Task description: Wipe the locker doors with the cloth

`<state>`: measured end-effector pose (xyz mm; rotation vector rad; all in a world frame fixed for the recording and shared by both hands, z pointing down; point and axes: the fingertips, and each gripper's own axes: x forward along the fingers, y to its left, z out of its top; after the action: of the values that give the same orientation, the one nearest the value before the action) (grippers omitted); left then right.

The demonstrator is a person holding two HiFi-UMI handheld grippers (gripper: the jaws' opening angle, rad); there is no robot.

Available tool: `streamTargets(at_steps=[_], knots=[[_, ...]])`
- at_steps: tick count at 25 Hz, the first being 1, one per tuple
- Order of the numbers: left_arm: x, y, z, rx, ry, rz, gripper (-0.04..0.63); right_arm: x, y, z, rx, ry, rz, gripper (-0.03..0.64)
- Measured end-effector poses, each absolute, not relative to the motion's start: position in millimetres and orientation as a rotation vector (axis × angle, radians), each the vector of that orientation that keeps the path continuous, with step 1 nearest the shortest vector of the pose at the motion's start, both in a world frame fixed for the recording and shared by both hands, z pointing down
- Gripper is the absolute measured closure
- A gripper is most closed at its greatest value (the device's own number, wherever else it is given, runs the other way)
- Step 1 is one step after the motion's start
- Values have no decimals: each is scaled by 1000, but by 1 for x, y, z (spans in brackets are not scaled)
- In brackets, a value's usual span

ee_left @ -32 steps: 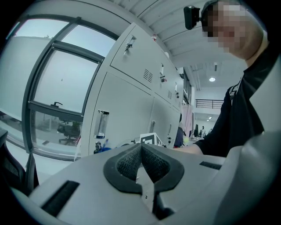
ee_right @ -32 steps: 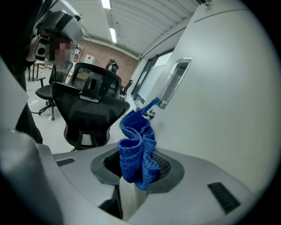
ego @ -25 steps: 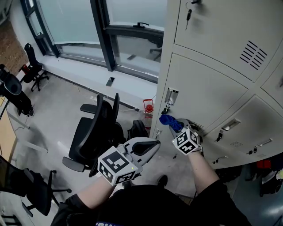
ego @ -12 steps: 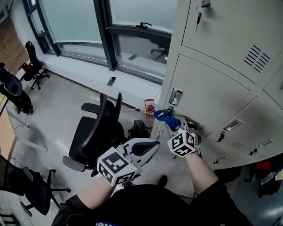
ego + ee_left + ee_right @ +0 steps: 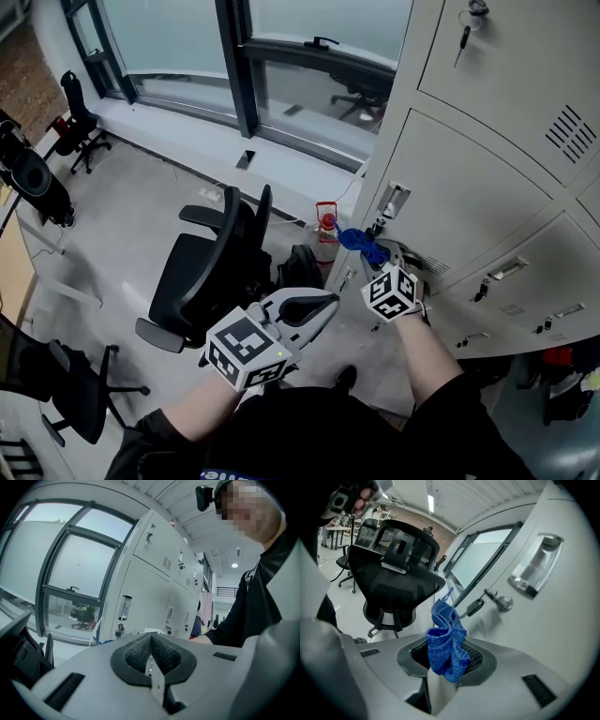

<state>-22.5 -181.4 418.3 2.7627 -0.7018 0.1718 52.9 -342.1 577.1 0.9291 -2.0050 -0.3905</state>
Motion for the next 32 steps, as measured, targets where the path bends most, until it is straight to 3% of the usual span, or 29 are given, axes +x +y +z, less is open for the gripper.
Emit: streamTargets(at_steps=[6,11,18,26,32], knots=[[-26,-178,427,2747,-697,182,588,60,-335,604,914,-1980,-318,514],[-21,-181,418,2765,-688,132,588,63,-302,568,927,-2016,-319,514],[9,-171,401,2815,-558,77,588,97,-262,444,1055,-2072,-434,514],[49,-157,384,2874,-405,47,588,127,-261,263,1214,-2012,-790,514],[58,-157,379,2887,-387,41,588,145,-281,212,1230,-1940,-897,514]])
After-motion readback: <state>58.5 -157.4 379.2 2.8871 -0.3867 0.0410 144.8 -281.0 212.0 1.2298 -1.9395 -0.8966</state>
